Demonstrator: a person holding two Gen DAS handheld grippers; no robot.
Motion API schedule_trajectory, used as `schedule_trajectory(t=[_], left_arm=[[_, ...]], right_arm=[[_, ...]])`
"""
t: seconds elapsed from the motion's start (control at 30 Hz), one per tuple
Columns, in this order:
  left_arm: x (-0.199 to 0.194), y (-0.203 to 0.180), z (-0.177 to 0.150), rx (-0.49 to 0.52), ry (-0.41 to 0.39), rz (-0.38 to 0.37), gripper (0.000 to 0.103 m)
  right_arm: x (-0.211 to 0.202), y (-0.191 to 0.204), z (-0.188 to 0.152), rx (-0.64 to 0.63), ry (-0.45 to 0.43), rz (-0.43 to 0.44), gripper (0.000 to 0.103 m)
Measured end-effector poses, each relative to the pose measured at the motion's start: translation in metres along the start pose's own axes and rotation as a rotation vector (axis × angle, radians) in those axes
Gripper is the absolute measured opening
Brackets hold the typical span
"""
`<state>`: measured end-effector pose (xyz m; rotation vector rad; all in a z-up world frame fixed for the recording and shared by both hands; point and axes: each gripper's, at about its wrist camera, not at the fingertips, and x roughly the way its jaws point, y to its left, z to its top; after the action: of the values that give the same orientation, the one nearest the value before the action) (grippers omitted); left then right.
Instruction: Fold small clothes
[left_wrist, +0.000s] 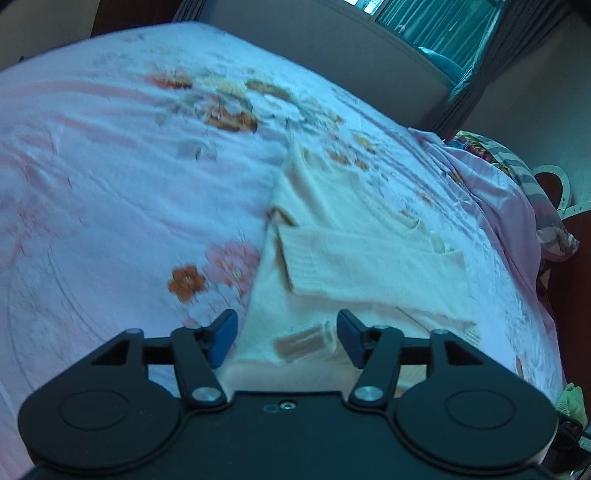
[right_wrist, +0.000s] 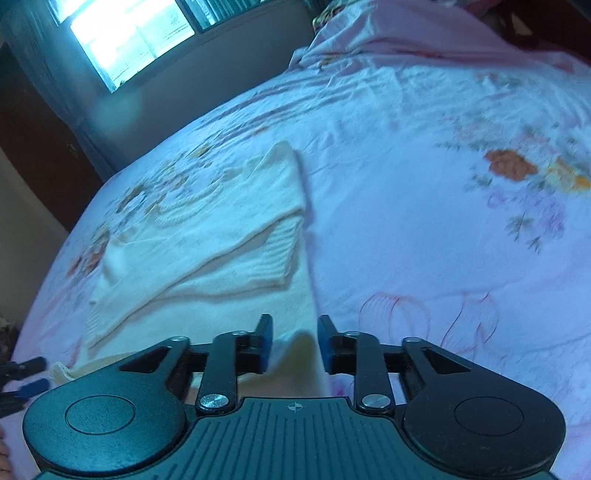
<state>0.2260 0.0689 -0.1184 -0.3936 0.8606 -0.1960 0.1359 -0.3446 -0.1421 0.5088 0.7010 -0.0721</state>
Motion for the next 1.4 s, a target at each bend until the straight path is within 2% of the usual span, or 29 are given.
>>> schedule_trajectory(t=[0.07, 0.13, 0.27, 0.33, 0.4, 0.47, 0.53, 0.57, 0.8, 0.83, 0.87, 0.9, 1.0, 1.1, 1.17, 1.27, 1.4], left_arm=[[0.0, -0.001, 0.003, 0.047, -0.005, 0.025, 0.062], [0.005, -0.004, 0.001, 0.104, 0.022, 0.027, 0.061], [0.018, -0.019, -0.015, 0.258, 0.048, 0.054, 0.062], [0.026, -0.025, -0.021, 0.304, 0.047, 0.07, 0.06], [0.03, -0.028, -0.023, 0.325, 0.034, 0.078, 0.049], [0.03, -0.031, -0.025, 0.348, 0.013, 0.089, 0.021], [0.033, -0.032, -0.026, 0.361, 0.027, 0.082, 0.01], [0.035, -0.032, -0.027, 0.369, 0.037, 0.075, 0.013], [0.043, -0.032, -0.028, 0.4, 0.056, 0.077, 0.012], [0.043, -0.033, -0.029, 0.411, 0.05, 0.079, 0.012], [0.042, -0.034, -0.03, 0.421, 0.046, 0.076, 0.008], [0.041, -0.034, -0.031, 0.426, 0.046, 0.066, 0.007], [0.04, -0.031, -0.031, 0.42, 0.043, 0.053, 0.005], [0.048, -0.03, -0.028, 0.404, 0.064, 0.071, 0.005], [0.05, -0.032, -0.026, 0.391, 0.07, 0.071, 0.01], [0.052, -0.034, -0.026, 0.39, 0.071, 0.08, 0.01], [0.05, -0.033, -0.025, 0.361, 0.063, 0.091, 0.004]], right_arm=[[0.0, 0.002, 0.003, -0.014, 0.0, 0.015, 0.031], [0.001, 0.008, 0.001, -0.067, 0.0, 0.003, 0.031], [0.003, 0.017, -0.01, -0.161, 0.019, -0.023, 0.031], [0.006, 0.021, -0.016, -0.213, 0.022, -0.042, 0.031], [0.009, 0.022, -0.018, -0.241, 0.021, -0.049, 0.031], [0.011, 0.022, -0.018, -0.25, 0.011, -0.052, 0.031], [0.013, 0.021, -0.015, -0.256, 0.004, -0.042, 0.031], [0.016, 0.021, -0.014, -0.262, 0.009, -0.036, 0.031], [0.039, 0.026, -0.007, -0.317, 0.047, -0.009, 0.03], [0.041, 0.027, -0.008, -0.327, 0.055, -0.007, 0.026], [0.043, 0.028, -0.009, -0.343, 0.06, -0.005, 0.006], [0.043, 0.029, -0.01, -0.359, 0.065, -0.001, 0.003], [0.043, 0.028, -0.012, -0.373, 0.064, 0.009, 0.003], [0.05, 0.027, -0.011, -0.371, 0.088, 0.027, 0.003], [0.052, 0.028, -0.01, -0.373, 0.095, 0.02, 0.003], [0.053, 0.026, -0.008, -0.339, 0.101, 0.014, 0.003], [0.046, 0.027, -0.009, -0.302, 0.09, 0.014, 0.003]])
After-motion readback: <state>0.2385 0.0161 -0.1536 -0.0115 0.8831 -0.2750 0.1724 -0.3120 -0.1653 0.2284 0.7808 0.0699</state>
